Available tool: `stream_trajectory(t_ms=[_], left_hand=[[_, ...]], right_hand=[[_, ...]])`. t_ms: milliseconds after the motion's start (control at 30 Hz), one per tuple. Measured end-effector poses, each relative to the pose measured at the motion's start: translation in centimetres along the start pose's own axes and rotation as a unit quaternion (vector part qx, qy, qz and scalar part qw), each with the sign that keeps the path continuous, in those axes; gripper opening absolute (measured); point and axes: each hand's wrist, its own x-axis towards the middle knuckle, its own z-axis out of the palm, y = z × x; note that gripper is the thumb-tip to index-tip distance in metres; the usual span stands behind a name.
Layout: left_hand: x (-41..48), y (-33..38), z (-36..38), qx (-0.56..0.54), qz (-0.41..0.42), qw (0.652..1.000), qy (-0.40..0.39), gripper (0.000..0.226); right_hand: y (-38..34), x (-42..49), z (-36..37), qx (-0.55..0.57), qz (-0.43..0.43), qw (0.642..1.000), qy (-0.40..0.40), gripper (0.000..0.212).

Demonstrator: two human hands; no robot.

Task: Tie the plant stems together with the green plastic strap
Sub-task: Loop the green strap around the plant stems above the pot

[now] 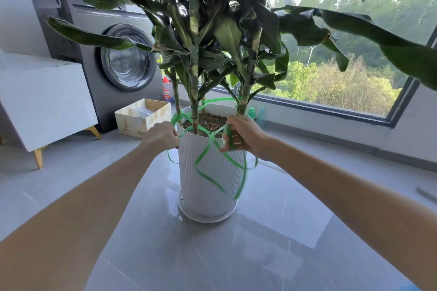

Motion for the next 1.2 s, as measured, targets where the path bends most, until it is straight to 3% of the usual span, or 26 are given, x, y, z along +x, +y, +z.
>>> stream_trajectory(t_ms=[100,233,400,467,567,667,733,833,967,1200], left_hand=[[-0.2,0.1,-0.2,0.000,0.004,1.000,0.001,0.021],[-0.4,0.1,-0.2,0.000,0.005,1.000,0.000,0.022],[-0.4,0.3,0.0,0.005,0.005,1.000,-0.013,0.023],[-0.3,0.4,0.1,0.003,0.003,1.000,-0.017,0.019],[-0.3,0.6,0.4,0.008,0.004,1.000,-0.023,0.017],[-0.1,0.8,0.6,0.008,0.007,1.000,-0.026,0.020],[0.1,0.8,0.8,0.012,0.006,1.000,-0.026,0.024],[0.6,0.7,1.2,0.011,0.005,1.000,-0.028,0.028],[1.2,0.7,1.7,0.002,0.003,1.000,-0.031,0.025],[1.5,0.6,2.5,0.000,-0.001,0.999,-0.035,0.028]], right_hand=[[0.9,0.0,-1.0,-0.010,0.127,0.992,-0.017,0.032],[3.2,-0.3,-2.9,-0.123,0.294,0.932,-0.171,0.033],[5.3,-1.4,-1.7,-0.254,0.368,0.835,-0.319,0.028],[5.6,-1.6,-1.1,-0.250,0.386,0.821,-0.338,0.032],[6.0,-1.0,-1.7,-0.313,0.328,0.860,-0.234,0.046],[6.2,-0.2,-3.5,-0.458,0.214,0.856,-0.104,0.049],[6.3,0.5,-4.6,-0.463,0.188,0.864,-0.051,0.047],[5.9,1.6,-5.2,-0.404,0.136,0.904,0.041,0.040],[5.0,3.7,-4.9,-0.445,-0.005,0.872,0.202,0.018],[4.9,7.2,-3.0,-0.238,0.029,0.951,0.197,0.038]])
